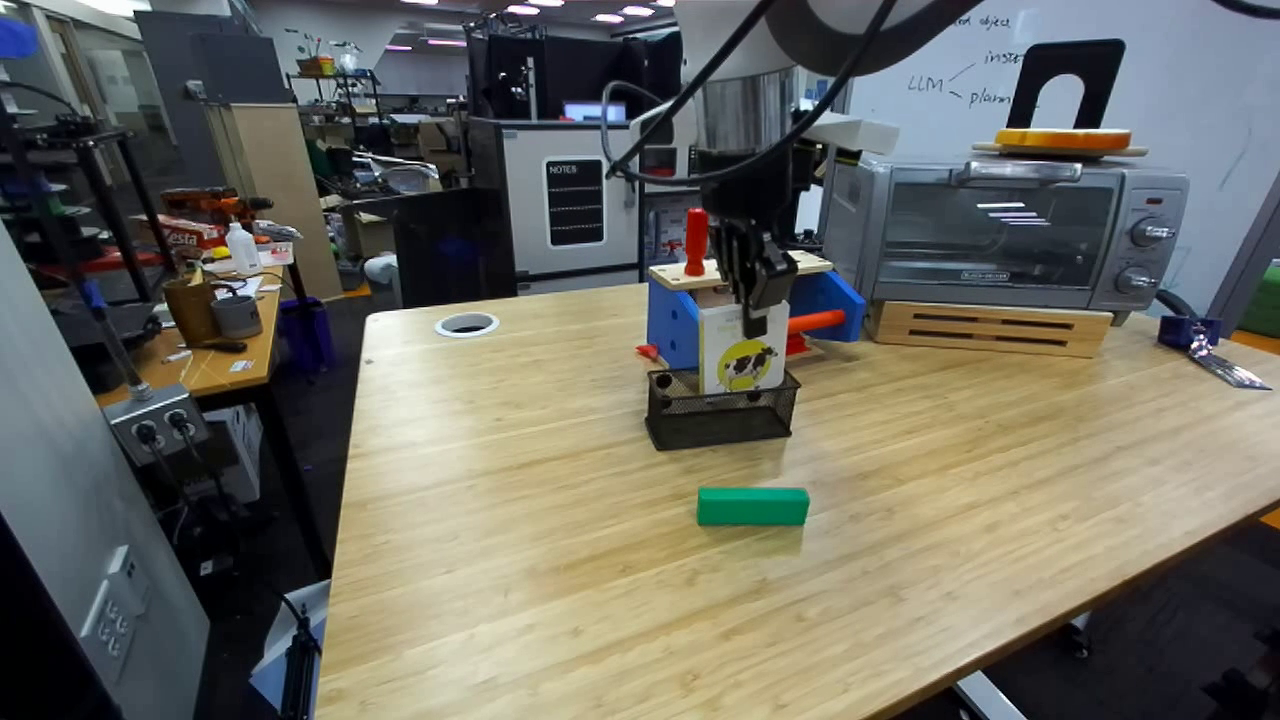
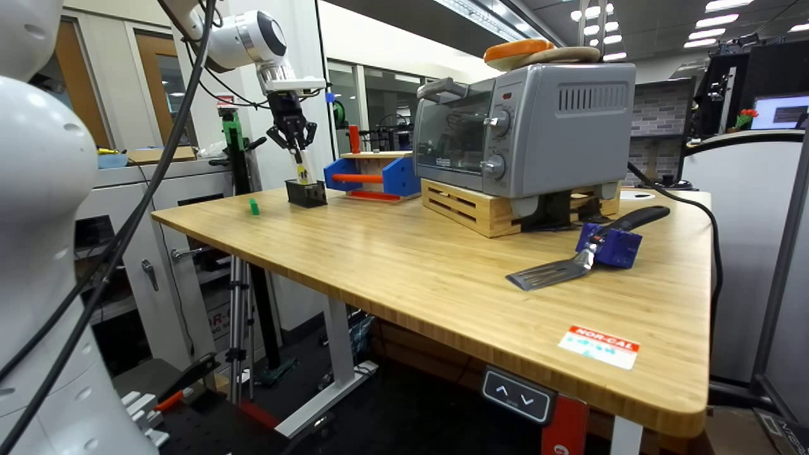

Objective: Place the yellow and white book inside the black box

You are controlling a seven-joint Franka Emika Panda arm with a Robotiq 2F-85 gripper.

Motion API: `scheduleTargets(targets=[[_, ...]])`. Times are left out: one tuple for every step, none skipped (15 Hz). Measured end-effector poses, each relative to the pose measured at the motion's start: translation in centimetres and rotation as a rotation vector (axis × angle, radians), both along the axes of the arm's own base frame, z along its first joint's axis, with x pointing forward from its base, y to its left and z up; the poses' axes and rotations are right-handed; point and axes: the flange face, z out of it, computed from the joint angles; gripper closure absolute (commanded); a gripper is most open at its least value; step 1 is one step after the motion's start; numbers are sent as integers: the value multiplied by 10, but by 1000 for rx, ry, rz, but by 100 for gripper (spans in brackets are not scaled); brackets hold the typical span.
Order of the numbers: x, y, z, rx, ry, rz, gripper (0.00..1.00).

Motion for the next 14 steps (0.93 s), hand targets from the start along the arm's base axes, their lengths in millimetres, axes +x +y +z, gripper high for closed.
scheduleTargets(targets=[[0,0,-2,-3,5,-1,96],[0,0,-3,-5,8,-1,96],[-1,0,-3,-6,11,-1,96],[-1,0,-4,-7,13,-2,96],[-1,0,-4,-8,15,-2,96],[-1,-1,-4,-9,16,-2,96],[-1,-1,-4,-9,17,-3,96],[-1,-1,-4,-10,19,-3,96],[-1,-1,-5,-11,20,-3,96],[-1,-1,-6,-11,22,-3,96],[-1,-1,-7,-12,24,-3,96],[-1,0,-9,-13,27,-3,96],[-1,0,-12,-13,31,-2,96],[-1,1,-14,-12,38,1,96]])
